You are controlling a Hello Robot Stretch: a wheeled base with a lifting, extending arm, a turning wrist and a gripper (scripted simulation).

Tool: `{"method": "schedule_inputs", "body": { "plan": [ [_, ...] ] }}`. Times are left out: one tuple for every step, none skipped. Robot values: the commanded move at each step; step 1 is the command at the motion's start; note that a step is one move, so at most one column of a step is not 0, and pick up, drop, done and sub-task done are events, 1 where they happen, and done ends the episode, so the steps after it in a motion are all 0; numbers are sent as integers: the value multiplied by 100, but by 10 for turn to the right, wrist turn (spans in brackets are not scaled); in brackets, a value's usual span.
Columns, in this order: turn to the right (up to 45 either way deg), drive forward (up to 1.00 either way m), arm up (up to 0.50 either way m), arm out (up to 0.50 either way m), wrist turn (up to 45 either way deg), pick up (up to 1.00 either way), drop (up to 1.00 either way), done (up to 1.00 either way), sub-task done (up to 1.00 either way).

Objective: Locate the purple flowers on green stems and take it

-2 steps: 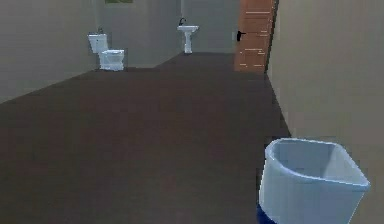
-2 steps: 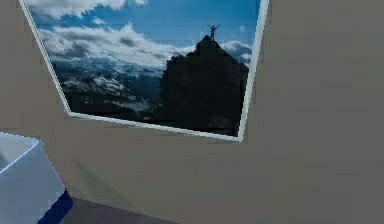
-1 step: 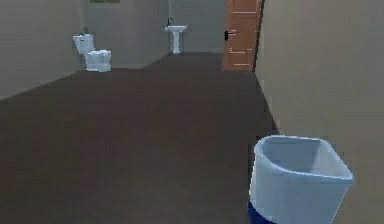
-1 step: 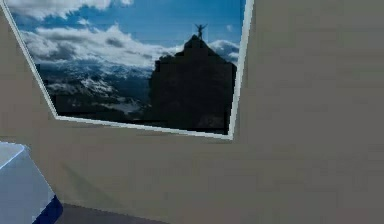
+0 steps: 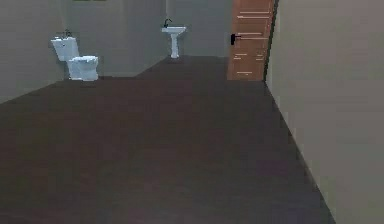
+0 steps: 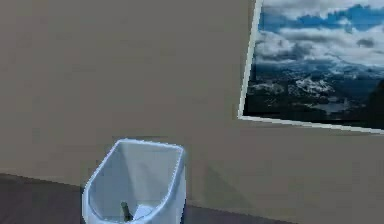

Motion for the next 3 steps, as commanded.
{"method": "schedule_inputs", "body": {
  "plan": [
    [-450, 0, 0, 0, 0, 0, 0, 0, 0],
    [-420, 0, 0, 0, 0, 0, 0, 0, 0],
    [0, 5, 0, 0, 0, 0, 0, 0, 0]
  ]
}}
